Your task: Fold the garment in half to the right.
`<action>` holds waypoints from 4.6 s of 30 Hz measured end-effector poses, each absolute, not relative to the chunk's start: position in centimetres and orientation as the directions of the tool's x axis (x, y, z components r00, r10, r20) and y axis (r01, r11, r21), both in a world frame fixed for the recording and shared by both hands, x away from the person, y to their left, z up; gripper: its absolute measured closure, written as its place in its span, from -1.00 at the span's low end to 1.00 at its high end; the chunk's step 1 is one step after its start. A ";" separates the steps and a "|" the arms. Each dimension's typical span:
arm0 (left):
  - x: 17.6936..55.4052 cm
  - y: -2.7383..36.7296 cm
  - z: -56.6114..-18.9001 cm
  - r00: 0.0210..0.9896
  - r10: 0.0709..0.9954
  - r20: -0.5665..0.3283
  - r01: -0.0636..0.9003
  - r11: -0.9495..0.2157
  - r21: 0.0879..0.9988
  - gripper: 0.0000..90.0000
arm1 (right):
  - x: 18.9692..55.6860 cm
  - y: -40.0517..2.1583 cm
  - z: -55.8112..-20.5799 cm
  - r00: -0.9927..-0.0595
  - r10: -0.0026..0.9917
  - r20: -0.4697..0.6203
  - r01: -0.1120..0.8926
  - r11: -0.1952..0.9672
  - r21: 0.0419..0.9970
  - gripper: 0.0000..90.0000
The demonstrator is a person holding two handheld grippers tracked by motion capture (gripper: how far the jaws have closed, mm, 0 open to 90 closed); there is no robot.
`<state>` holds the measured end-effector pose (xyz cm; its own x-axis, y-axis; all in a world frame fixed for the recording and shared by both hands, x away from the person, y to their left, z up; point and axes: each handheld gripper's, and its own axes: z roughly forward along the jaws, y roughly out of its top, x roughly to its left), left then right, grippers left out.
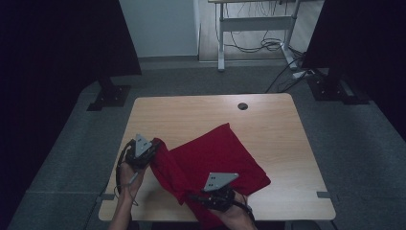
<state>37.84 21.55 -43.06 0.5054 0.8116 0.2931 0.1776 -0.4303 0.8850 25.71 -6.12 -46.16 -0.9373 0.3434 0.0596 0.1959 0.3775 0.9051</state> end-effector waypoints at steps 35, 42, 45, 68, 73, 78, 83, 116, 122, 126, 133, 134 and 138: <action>37.4 23.4 -55.2 0.556 0.829 0.063 0.454 -0.367 0.812 0.73 | 26.7 -8.2 -55.8 -0.878 0.442 0.183 0.408 0.493 0.768 0.81; 36.7 24.7 -55.2 0.561 0.825 0.064 0.435 -0.360 0.825 0.76 | 25.9 -6.2 -56.0 -0.904 0.378 0.200 0.382 0.502 0.776 0.81; 36.4 24.6 -54.9 0.565 0.818 0.105 0.404 -0.386 0.829 0.82 | 25.9 -6.2 -55.9 -0.905 0.376 0.199 0.379 0.500 0.779 0.80; 43.3 15.1 -49.4 0.585 0.750 0.310 0.195 -0.500 0.843 0.87 | 27.1 -13.8 -47.1 -0.831 0.541 0.130 0.315 0.265 0.911 0.82; 44.3 14.3 -53.3 0.598 0.721 0.349 0.270 -0.592 0.759 0.84 | 29.2 -14.7 -52.5 -0.776 0.613 0.151 0.428 0.334 0.840 0.82; 44.0 14.9 -54.3 0.596 0.734 0.326 0.303 -0.581 0.755 0.78 | 29.3 -14.1 -55.2 -0.770 0.618 0.156 0.479 0.400 0.781 0.82; 42.7 16.2 -54.9 0.597 0.747 0.294 0.332 -0.563 0.757 0.76 | 28.8 -12.7 -55.9 -0.791 0.595 0.144 0.471 0.441 0.764 0.81; 43.4 14.0 -47.5 0.627 0.757 0.183 0.189 -0.376 0.907 0.84 | 27.0 -15.3 -50.6 -0.820 0.533 0.211 0.395 0.260 0.881 0.84; 44.7 12.0 -52.0 0.667 0.723 0.181 0.235 -0.434 0.870 0.80 | 26.9 -15.9 -53.2 -0.798 0.566 0.209 0.434 0.297 0.851 0.84; 44.9 11.3 -53.7 0.682 0.703 0.200 0.257 -0.487 0.835 0.80 | 26.6 -15.8 -54.3 -0.796 0.575 0.189 0.448 0.349 0.823 0.84; 45.2 11.6 -54.2 0.649 0.727 0.224 0.316 -0.526 0.790 0.69 | 25.9 -15.2 -56.1 -0.792 0.599 0.121 0.462 0.459 0.759 0.84; 45.2 11.6 -54.2 0.649 0.727 0.224 0.316 -0.526 0.790 0.68 | 25.9 -15.2 -56.1 -0.792 0.599 0.121 0.462 0.459 0.759 0.84; 45.7 12.5 -53.9 0.607 0.760 0.232 0.368 -0.527 0.766 0.65 | 25.6 -14.9 -56.0 -0.785 0.613 0.086 0.453 0.475 0.755 0.84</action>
<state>45.69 12.49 -53.95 0.6069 0.7603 0.2316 0.3685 -0.5274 0.7655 25.56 -14.89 -55.98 -0.7854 0.6130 0.0857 0.4530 0.4749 0.7545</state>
